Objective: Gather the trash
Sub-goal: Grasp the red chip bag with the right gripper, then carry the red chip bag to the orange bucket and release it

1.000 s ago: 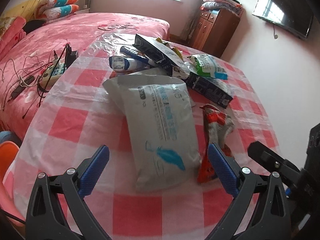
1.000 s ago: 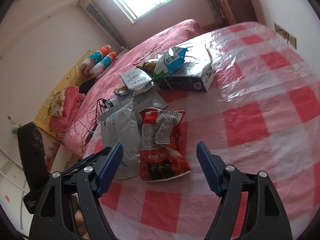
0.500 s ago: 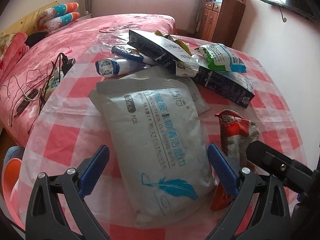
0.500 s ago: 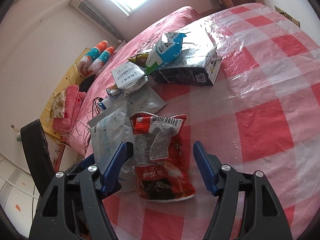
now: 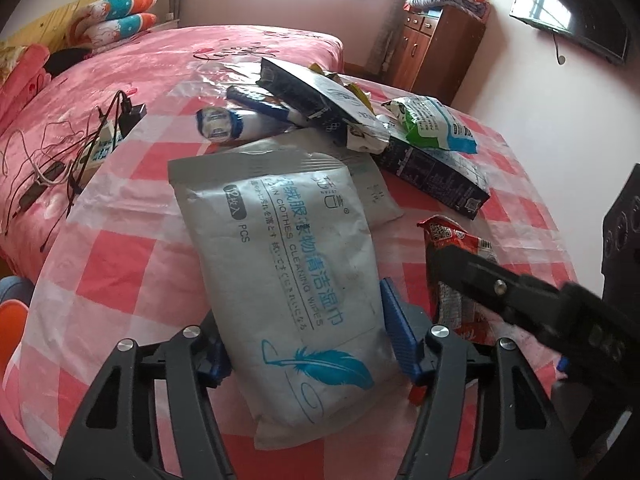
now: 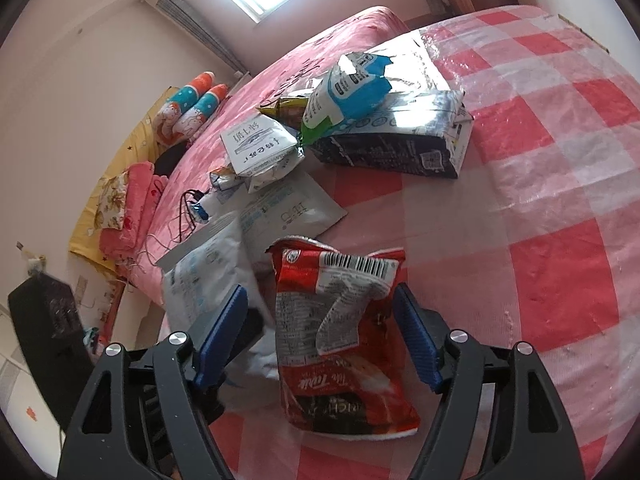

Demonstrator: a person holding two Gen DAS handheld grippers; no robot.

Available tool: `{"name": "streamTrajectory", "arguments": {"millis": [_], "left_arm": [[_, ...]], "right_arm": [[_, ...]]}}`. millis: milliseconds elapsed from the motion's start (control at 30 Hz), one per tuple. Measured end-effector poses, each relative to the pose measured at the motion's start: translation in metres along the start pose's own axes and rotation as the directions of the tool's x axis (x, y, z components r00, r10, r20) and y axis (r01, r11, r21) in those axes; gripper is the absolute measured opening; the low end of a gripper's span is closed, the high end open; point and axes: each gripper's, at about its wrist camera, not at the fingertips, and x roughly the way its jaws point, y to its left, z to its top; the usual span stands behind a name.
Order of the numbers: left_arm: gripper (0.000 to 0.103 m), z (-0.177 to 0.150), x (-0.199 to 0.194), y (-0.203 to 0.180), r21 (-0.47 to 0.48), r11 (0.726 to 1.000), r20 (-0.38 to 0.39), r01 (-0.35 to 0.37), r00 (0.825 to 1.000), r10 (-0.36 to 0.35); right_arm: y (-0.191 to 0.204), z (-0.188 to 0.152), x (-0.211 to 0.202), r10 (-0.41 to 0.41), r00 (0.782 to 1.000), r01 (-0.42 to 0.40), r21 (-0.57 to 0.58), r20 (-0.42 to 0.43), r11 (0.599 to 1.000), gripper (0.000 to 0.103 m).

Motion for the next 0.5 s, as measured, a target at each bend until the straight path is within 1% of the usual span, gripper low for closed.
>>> {"name": "streamTrajectory", "arguments": {"millis": [33,67,100,267,500], "left_arm": [[0.063,-0.001,-0.001,0.002,-0.007,1.000,0.000,0.004,1.000,-0.004],[0.063,-0.002,-0.004,0.004,-0.014,1.000,0.001,0.009,1.000,-0.009],[0.062,-0.003,-0.005,0.006,-0.017,1.000,0.003,0.012,1.000,-0.012],[0.062,-0.008,-0.019,0.012,-0.020,0.999,0.022,0.037,0.999,-0.037],[0.062,-0.016,-0.041,0.024,-0.036,0.997,0.050,0.070,0.996,-0.069]], "right_arm": [[0.002,0.000,0.001,-0.024,1.000,0.024,-0.016,0.001,1.000,0.066],[0.003,0.000,0.001,-0.042,0.999,0.043,-0.030,0.004,0.999,0.063],[0.004,-0.001,0.002,-0.054,0.999,0.055,-0.039,0.007,0.998,0.057],[0.006,-0.006,0.003,-0.070,0.997,0.072,-0.072,0.028,0.995,0.054],[0.005,-0.015,-0.006,-0.047,0.998,0.049,-0.066,0.037,0.997,0.050]]}}
